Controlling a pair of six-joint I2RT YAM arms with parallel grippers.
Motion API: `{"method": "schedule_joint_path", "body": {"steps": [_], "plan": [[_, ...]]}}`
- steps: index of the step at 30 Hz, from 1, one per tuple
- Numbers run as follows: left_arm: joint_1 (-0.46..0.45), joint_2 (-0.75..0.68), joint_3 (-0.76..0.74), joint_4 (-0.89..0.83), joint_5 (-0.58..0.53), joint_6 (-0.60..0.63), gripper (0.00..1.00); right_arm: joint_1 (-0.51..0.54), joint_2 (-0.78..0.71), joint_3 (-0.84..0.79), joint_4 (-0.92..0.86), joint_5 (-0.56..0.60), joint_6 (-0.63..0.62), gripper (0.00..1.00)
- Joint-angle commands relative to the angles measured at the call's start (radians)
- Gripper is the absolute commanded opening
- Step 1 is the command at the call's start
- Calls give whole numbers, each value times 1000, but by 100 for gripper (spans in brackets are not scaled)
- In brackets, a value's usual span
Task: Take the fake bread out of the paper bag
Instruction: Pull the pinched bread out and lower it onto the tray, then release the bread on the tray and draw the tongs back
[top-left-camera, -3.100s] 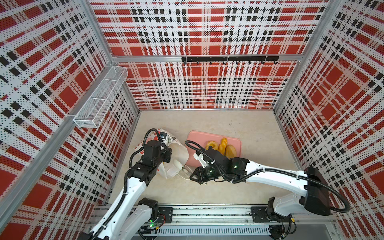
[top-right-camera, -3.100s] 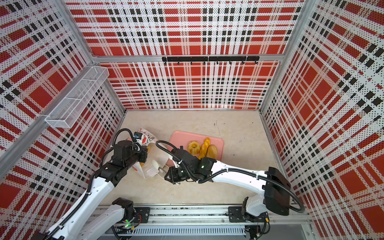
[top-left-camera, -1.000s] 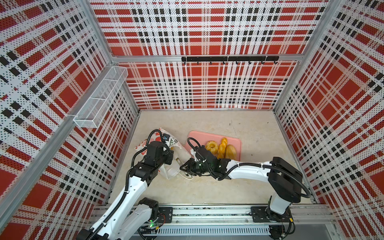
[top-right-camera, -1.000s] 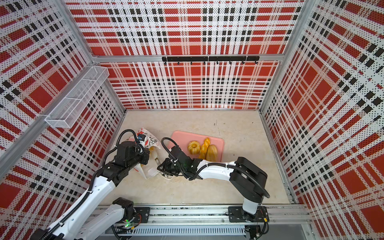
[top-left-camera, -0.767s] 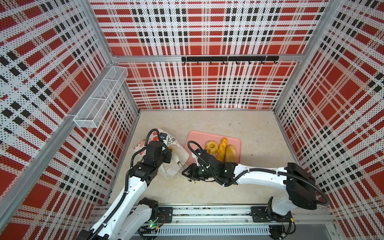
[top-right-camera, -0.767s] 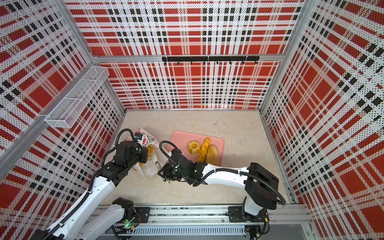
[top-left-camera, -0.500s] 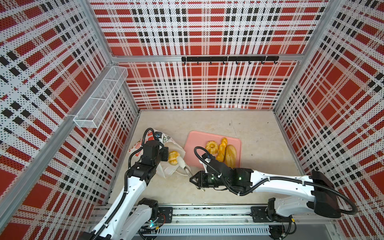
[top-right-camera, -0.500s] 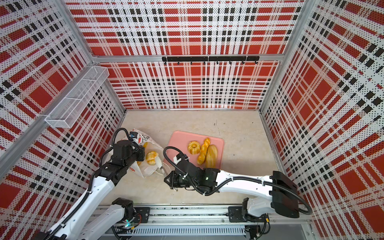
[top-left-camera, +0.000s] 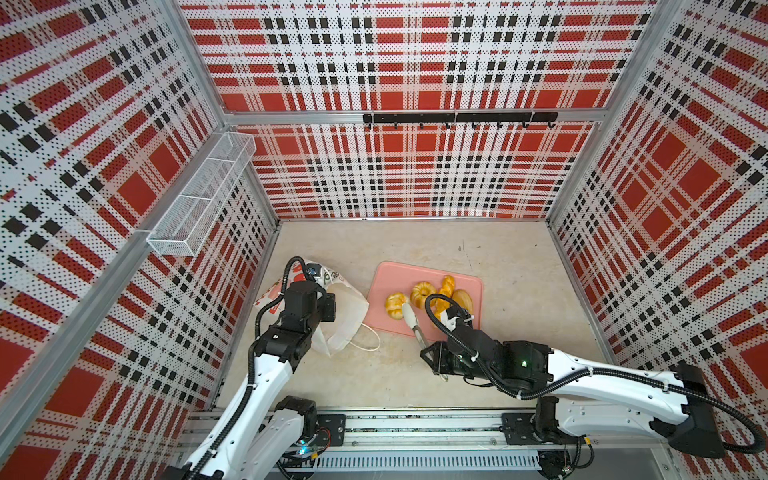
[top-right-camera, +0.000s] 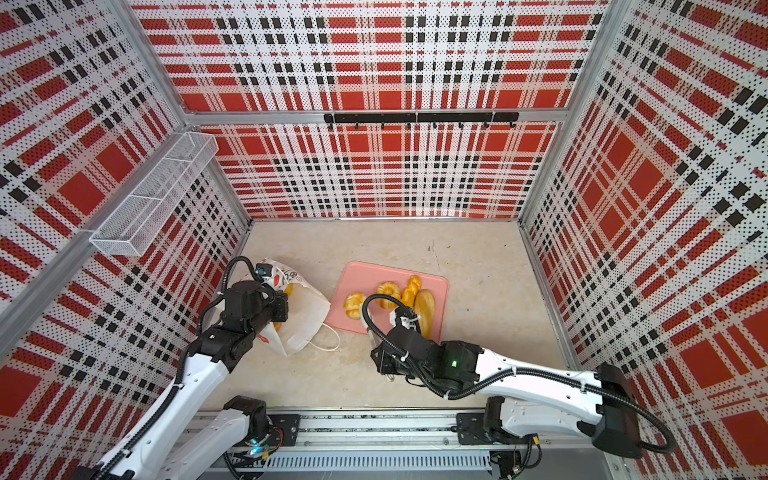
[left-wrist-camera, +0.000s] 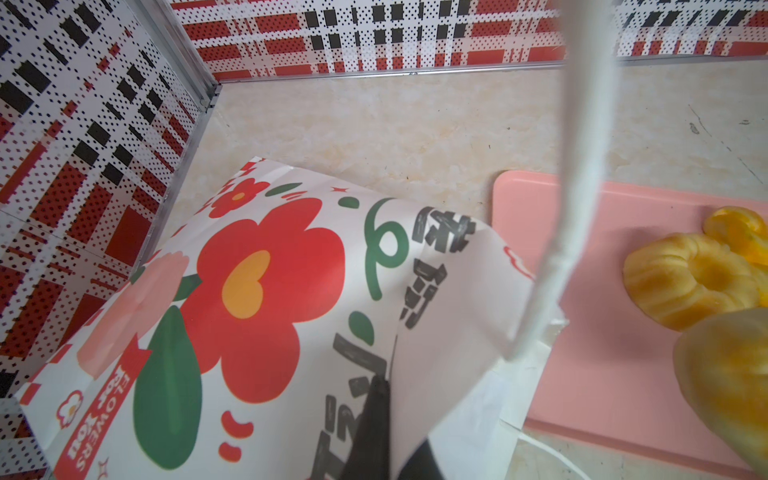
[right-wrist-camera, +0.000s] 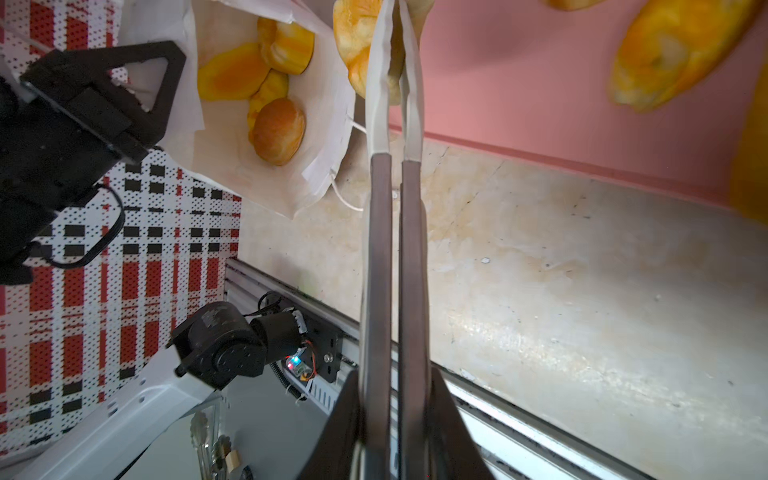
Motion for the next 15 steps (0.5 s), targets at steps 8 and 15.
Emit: {"method": "schedule_joint_path", "body": {"steps": [8, 15], "plan": [[2, -14, -7, 26, 42, -24, 0, -46, -26, -95, -11, 24, 76, 0], [0, -14, -7, 26, 51, -21, 0, -89, -18, -158, 56, -24, 90, 0]]}}
